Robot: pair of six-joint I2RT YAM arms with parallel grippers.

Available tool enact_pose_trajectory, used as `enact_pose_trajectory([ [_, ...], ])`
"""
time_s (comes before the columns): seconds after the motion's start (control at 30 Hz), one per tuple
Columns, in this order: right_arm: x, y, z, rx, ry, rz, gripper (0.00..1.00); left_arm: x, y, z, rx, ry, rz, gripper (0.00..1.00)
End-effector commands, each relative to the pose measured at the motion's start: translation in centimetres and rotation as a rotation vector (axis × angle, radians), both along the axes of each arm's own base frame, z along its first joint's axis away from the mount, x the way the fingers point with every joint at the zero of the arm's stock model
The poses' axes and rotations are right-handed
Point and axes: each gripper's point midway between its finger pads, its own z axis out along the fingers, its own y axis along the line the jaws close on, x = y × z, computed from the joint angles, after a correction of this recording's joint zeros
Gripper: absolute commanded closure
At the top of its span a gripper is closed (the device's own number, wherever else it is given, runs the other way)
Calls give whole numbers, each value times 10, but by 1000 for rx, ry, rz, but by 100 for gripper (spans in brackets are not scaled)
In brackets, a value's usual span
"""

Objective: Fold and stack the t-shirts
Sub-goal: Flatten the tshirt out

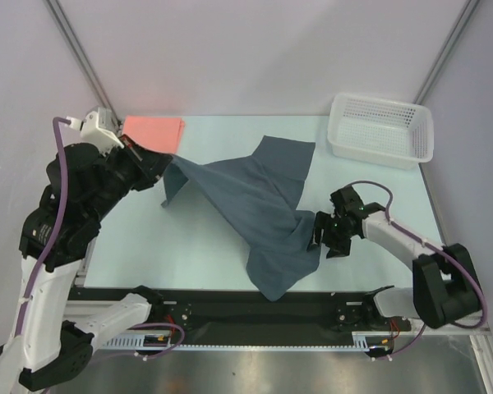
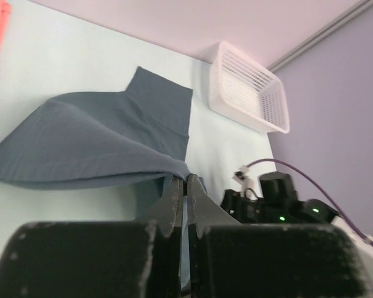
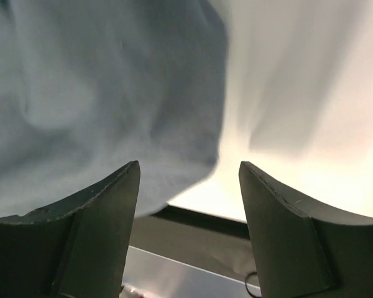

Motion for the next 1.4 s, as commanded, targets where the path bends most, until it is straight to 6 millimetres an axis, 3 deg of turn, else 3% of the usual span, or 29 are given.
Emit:
enact_pose_trajectory([
  [0.0, 19, 23, -5, 75, -20, 48, 30, -1, -13, 36, -43, -109, -74, 100],
  [0.1, 29, 30, -17, 75, -19, 51, 39, -2, -14, 49, -53, -144, -82, 100],
  [0.2, 44, 32, -17, 73, -42, 30, 71, -5, -12, 65, -45, -186, -87, 100],
  [0.23, 43, 28, -15, 51, -27, 24, 97, -8, -6, 76, -39, -206, -68, 100],
  [0.27, 47, 22, -7, 19, -57, 19, 100, -9, -3, 80, -28, -215, -60, 100],
  [0.3, 54, 22, 7, 6, -99, 33, 100, -10, 1, 84, -5, -230, -51, 100],
  [0.37, 48, 9, 27, -50, -119, 30, 100, -16, 13, 93, 18, -246, -16, 100],
  [0.4, 47, 7, 51, -44, -175, 32, 100, -19, 17, 94, 33, -254, -4, 100],
  [0.47, 37, 2, 86, -47, -188, 28, 100, -23, 23, 88, 48, -245, 14, 100],
  [0.5, 24, -2, 104, -33, -200, 28, 100, -20, 23, 75, 59, -219, 15, 100],
  [0.53, 25, 0, 124, -8, -236, 19, 100, -19, 23, 68, 64, -204, 19, 100],
  [0.6, 12, -3, 143, 8, -250, 24, 100, -21, 23, 59, 50, -205, 23, 100],
  [0.63, 13, -5, 155, 2, -275, 16, 100, -12, 19, 34, 75, -153, 21, 100],
  [0.7, 11, -8, 164, 0, -290, 10, 100, -4, 19, 12, 106, -124, 29, 100],
  [0.8, 29, -4, 175, 28, -361, -5, 100, 9, 17, -5, 146, -101, 43, 100],
  [0.9, 66, 4, 171, 59, -397, -9, 100, 31, 19, -35, 217, -43, 85, 100],
  [0.93, 81, 8, 156, 45, -360, -10, 100, 36, 21, -39, 235, -34, 101, 100],
  [1.03, 125, 23, 158, 74, -391, 3, 100, 55, 29, -51, 299, -6, 164, 100],
  [1.07, 140, 30, 140, 68, -350, 12, 100, 59, 32, -52, 319, -7, 175, 100],
  [1.13, 171, 42, 137, 103, -363, 14, 100, 73, 35, -58, 353, -8, 198, 100],
  [1.17, 183, 46, 106, 86, -294, 16, 100, 79, 36, -63, 382, -2, 196, 100],
  [1.2, 191, 47, 96, 79, -272, 15, 98, 85, 35, -65, 396, -1, 203, 100],
  [1.23, 209, 51, 104, 80, -301, 22, 96, 91, 37, -70, 419, 6, 216, 100],
  [1.27, 215, 52, 74, 53, -224, 30, 93, 101, 36, -77, 444, 22, 219, 99],
  [1.33, 240, 51, 78, 13, -256, 59, 83, 110, 35, -80, 447, 35, 228, 100],
  [1.37, 235, 46, 63, -24, -186, 71, 74, 117, 28, -88, 447, 60, 212, 100],
])
